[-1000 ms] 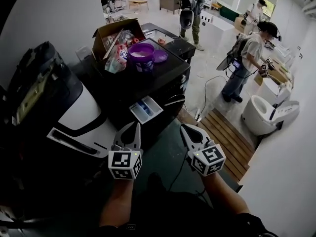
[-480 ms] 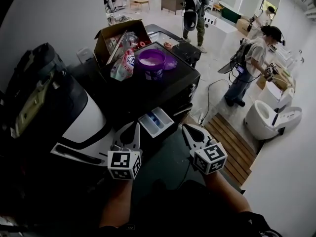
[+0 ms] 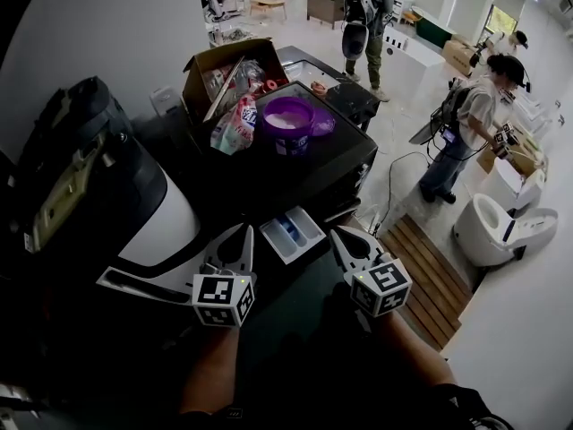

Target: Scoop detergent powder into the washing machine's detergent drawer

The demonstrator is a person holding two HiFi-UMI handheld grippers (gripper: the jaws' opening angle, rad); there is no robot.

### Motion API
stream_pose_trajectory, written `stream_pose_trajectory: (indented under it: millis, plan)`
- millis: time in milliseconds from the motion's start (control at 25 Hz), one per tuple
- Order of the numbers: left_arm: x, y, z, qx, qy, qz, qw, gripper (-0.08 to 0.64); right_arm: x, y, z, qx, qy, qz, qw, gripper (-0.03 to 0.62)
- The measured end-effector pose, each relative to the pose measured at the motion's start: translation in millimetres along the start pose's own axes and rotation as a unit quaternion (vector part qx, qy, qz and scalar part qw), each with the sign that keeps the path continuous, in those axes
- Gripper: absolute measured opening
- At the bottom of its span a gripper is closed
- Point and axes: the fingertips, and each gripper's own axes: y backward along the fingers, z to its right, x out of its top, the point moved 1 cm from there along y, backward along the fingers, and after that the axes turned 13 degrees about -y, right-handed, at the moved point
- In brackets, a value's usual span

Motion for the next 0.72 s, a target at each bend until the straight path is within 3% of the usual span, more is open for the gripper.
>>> stream_pose_trajectory:
  millis: [400, 720]
  plan:
    - [3, -75, -18, 0.057, 0.004, -0.025, 0.9980, 0.002, 22, -66, 56, 0.064, 0.002, -0.034, 0.997, 0.008]
    - [21, -145, -13, 0.109, 0.023, -0.053, 0.9923, 0.002, 47, -117, 135, 0.116, -0.011, -0.070, 0.991, 0.008]
